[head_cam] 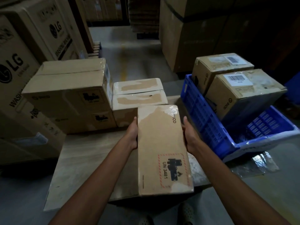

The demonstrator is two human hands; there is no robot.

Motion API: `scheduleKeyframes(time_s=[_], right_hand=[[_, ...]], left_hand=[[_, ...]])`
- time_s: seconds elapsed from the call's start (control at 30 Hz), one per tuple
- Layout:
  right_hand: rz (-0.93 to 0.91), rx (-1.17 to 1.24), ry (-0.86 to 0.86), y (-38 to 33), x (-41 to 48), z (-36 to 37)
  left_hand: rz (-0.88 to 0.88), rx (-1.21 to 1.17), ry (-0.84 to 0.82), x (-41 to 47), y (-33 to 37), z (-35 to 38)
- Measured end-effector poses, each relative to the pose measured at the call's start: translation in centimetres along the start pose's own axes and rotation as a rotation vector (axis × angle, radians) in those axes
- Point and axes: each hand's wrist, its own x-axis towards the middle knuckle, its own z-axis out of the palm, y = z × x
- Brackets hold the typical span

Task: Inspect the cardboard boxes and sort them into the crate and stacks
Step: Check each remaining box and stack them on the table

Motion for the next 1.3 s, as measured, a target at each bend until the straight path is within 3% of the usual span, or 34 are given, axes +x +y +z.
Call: scheduleKeyframes(time_s=[0.37, 0.57, 0.7, 0.8, 0.9, 1.0, 1.07, 1.17, 1.3], right_hand=[[-0.352, -0.026, 0.056, -5.2, -4.1, 1.4], [-0.286, 0.015, -0.098, -2.3, -4.5, 0.9], [-0.189, -0.076, -0.035, -0.1, -4.3, 1.2], [-0.173, -0.127, -0.010, -0.3, -4.5, 1.1], [-0.289, -0.367, 0.081, -1.4, -5.5, 1.4], [-0.618, -0.892, 0.175, -2.8, -7.0, 2.0], [-0.673, -1.211, 0.085, -3.2, -7.8, 2.8], [-0.624, -1.568, 0.040, -1.5, -7.7, 3.7], [-0.635, -1.619, 0.037, -1.8, -8.0, 3.5]], left_hand=[[0.343, 0.054, -0.123, -7.1, 4.9, 2.2], [0.376, 0.037, -0.131, -8.2, 2.3, 0.3], [0.417, 0.212, 0.018, -7.3, -1.0, -0.7], [0.405, 0.247, 0.019, -7.1, -1.3, -1.0], [0.620, 0.645, 0.142, -7.0, -0.3, -1.5], [0.942, 1.059, 0.137, -7.8, 0.5, -1.8], [0.929, 1.338, 0.040, -8.4, 0.4, -1.7], [0.758, 1.710, 0.010, -8.5, -0.4, -1.1], [0.703, 1.835, 0.012, -9.2, 0.3, -0.3]])
